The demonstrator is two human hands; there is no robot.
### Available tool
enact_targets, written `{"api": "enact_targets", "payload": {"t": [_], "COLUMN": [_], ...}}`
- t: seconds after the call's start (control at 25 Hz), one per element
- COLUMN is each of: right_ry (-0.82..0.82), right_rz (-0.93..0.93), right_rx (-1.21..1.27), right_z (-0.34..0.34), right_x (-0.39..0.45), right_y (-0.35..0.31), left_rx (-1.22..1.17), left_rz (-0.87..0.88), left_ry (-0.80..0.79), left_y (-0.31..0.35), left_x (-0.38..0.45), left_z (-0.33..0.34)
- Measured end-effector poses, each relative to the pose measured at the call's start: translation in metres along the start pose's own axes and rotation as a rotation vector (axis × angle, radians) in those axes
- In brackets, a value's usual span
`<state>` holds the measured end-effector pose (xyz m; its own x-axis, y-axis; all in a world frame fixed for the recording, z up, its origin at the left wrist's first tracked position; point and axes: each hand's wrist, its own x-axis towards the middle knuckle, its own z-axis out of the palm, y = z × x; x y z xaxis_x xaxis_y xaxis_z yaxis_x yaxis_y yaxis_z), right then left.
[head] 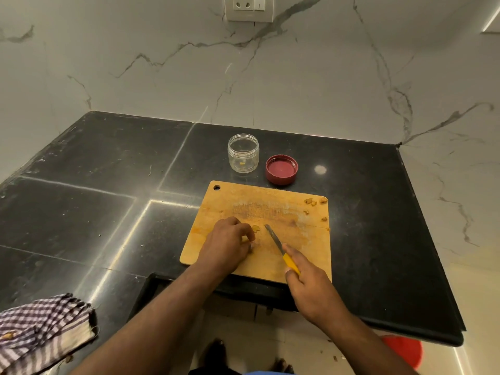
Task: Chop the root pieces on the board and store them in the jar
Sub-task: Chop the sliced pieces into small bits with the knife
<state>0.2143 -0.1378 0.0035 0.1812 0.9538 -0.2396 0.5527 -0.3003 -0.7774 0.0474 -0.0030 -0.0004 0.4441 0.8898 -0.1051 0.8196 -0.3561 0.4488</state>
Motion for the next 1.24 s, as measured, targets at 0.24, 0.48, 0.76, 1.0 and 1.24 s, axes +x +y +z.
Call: {"api": "enact_targets", "payload": {"t": [0.24, 0.48, 0.76, 1.0, 1.24], "right_ry": [-0.097, -0.043, -0.092, 0.054, 0.126], "right_rz": [-0.059, -0.046, -0.045, 0.035, 0.110], "right_rx": [-0.065, -0.017, 0.008, 0.017, 0.100], "right_z": [0.016, 0.016, 0.023, 0.011, 0.002], "right_x": [0.005, 0.006, -0.002, -0.003, -0.010], "right_y": [-0.010, -0.012, -0.016, -0.010, -0.008], "left_rx": [-0.475, -0.494, -0.438, -0.419, -0.241], "left_rz": [-0.169, -0.213, -0.152, -0.114, -0.018], "left_ry": [0.093, -0.006, -0.118, -0.188, -0.250], "left_y": [-0.006, -0.032, -0.028, -0.006, 0.027], "left_x": [0.015, 0.024, 0.036, 0.047, 0.055], "left_z": [-0.026, -0.040, -0.052, -0.038, -0.011]}}
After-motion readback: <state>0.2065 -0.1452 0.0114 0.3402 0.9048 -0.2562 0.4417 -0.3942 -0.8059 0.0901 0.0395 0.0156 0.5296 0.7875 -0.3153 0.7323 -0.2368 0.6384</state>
